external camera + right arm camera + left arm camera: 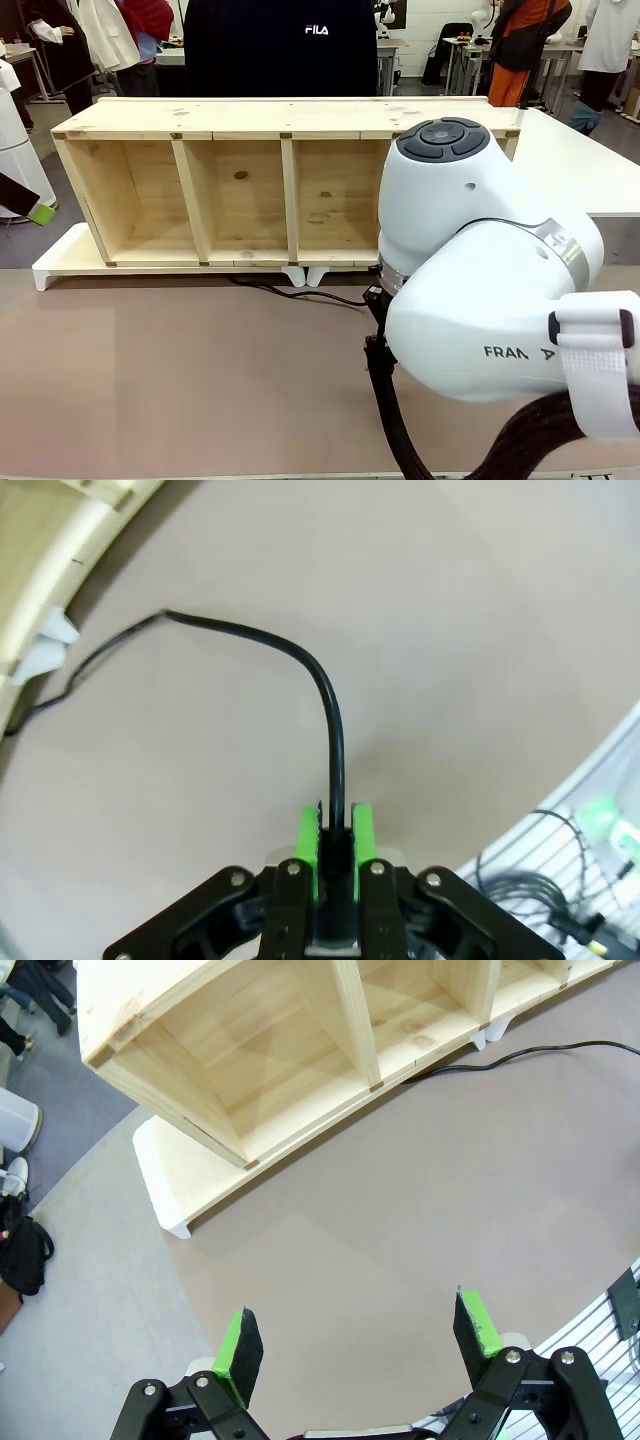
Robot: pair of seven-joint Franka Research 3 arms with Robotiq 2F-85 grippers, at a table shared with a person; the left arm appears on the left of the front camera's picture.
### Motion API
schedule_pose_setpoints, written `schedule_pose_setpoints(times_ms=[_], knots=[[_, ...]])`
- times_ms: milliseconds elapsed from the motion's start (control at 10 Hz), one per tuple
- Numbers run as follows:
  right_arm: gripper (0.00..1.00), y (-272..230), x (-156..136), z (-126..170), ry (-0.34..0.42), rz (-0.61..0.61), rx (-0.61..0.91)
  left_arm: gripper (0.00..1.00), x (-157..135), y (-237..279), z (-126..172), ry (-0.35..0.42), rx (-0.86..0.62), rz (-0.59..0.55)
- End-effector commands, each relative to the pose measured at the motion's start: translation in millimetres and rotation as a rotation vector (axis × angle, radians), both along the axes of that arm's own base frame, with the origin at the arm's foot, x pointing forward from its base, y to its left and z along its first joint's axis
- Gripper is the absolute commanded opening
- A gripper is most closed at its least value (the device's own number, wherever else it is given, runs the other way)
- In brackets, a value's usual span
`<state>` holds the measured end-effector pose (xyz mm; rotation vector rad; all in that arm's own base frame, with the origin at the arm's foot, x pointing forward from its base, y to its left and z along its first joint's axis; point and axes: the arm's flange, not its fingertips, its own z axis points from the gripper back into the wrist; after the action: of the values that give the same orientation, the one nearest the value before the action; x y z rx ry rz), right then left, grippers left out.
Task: Perform cable management.
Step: Pull the grasped Power Cable to the location of the Power Strip.
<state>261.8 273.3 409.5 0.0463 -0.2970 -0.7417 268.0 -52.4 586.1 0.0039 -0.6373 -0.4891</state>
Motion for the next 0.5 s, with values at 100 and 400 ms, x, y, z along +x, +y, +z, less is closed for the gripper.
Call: schedule_pose_setpoints(times_ms=[100,400], knots=[[0.16,1.8,-4.1,0.0,-0.001,0.003,-0.013,1.00,0.4,-0.3,0.2,-0.002,-0.003,-0.003],[0.16,1.8,-4.1,0.0,-0.001,0.003,-0.013,1.00,0.4,-0.3,0.2,-0.002,-0.003,-0.003]])
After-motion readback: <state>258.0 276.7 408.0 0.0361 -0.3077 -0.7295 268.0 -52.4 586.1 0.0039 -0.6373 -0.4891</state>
